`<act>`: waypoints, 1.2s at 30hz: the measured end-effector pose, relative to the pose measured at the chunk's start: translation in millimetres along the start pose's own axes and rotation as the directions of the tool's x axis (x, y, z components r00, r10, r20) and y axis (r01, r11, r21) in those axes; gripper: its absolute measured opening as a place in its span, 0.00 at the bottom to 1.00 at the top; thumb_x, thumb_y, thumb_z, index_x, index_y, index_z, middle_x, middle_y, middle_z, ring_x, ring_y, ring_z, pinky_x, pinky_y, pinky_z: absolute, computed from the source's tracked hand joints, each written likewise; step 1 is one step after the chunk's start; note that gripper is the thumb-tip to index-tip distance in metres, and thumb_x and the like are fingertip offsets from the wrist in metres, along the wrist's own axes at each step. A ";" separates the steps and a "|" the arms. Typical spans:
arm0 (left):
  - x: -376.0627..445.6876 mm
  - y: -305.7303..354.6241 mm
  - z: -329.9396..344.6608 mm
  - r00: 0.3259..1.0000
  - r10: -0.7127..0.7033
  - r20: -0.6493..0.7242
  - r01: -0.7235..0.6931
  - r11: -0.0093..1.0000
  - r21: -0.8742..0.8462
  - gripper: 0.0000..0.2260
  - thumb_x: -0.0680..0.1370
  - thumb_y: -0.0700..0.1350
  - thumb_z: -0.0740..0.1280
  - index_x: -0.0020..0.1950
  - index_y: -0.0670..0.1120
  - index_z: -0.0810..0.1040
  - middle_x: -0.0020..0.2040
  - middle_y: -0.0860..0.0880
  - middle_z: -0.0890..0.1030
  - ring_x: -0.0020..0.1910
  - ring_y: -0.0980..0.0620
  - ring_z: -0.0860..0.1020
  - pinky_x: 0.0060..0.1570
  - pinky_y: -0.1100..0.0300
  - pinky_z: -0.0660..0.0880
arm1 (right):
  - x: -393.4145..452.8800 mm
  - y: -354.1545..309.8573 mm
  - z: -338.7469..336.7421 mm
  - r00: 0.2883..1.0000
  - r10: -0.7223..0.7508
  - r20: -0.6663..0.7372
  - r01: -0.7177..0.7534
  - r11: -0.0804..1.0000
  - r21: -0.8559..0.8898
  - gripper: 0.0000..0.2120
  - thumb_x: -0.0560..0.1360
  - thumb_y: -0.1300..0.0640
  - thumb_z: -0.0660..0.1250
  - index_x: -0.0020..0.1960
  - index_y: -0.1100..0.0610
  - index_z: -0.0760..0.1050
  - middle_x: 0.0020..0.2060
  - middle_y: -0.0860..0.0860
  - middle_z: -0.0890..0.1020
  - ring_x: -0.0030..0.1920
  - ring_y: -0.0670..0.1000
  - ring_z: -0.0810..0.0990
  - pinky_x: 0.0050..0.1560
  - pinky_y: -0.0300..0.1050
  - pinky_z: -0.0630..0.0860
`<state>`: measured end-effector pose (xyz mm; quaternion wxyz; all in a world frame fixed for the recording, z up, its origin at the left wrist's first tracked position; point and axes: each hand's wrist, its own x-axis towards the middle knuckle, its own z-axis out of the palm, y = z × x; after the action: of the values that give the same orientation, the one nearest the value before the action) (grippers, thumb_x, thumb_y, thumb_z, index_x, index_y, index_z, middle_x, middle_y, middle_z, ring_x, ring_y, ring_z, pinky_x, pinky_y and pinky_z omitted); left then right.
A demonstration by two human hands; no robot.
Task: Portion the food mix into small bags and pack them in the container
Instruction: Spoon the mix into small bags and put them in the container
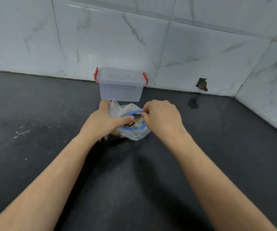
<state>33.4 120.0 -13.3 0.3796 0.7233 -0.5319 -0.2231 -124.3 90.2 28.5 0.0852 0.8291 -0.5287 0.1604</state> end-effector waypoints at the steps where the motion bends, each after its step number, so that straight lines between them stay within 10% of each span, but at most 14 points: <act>1: 1.8 0.8 0.3 0.999 -0.021 0.036 0.021 1.000 -0.015 0.35 0.66 0.62 0.73 0.65 0.49 0.63 0.56 0.50 0.74 0.54 0.46 0.75 0.51 0.52 0.72 | 0.2 -0.8 3.8 1.000 -0.020 -0.007 0.020 0.999 -0.037 0.10 0.78 0.59 0.61 0.54 0.54 0.78 0.48 0.51 0.82 0.44 0.53 0.78 0.40 0.43 0.67; 12: 14.8 1.1 3.3 0.996 -0.058 0.075 0.079 0.945 -0.317 0.20 0.74 0.42 0.67 0.63 0.46 0.66 0.52 0.47 0.74 0.44 0.53 0.74 0.36 0.59 0.70 | 7.1 0.7 4.1 0.988 0.010 0.156 -0.008 1.000 -0.010 0.09 0.77 0.59 0.62 0.55 0.57 0.78 0.45 0.54 0.81 0.39 0.51 0.72 0.41 0.43 0.67; 15: 13.6 2.0 6.7 0.995 -0.056 0.087 0.084 0.927 -0.366 0.19 0.73 0.42 0.67 0.62 0.47 0.66 0.54 0.46 0.75 0.50 0.48 0.76 0.45 0.54 0.75 | 10.2 6.1 10.9 0.966 0.116 0.230 -0.152 0.978 0.146 0.09 0.77 0.58 0.62 0.53 0.58 0.79 0.44 0.53 0.82 0.39 0.51 0.76 0.39 0.43 0.69; 36: -0.2 0.7 2.8 0.987 0.110 -0.113 -0.123 0.986 -0.112 0.22 0.67 0.44 0.74 0.58 0.47 0.70 0.55 0.47 0.75 0.53 0.48 0.74 0.48 0.55 0.71 | 7.4 27.8 4.8 0.899 0.243 0.364 -0.405 0.778 0.481 0.10 0.72 0.59 0.65 0.41 0.65 0.81 0.32 0.55 0.74 0.33 0.51 0.70 0.35 0.44 0.68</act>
<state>30.9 119.2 -14.5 0.4621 0.6781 -0.5380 -0.1929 -145.7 70.6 25.9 -0.2596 0.7279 -0.6034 0.1966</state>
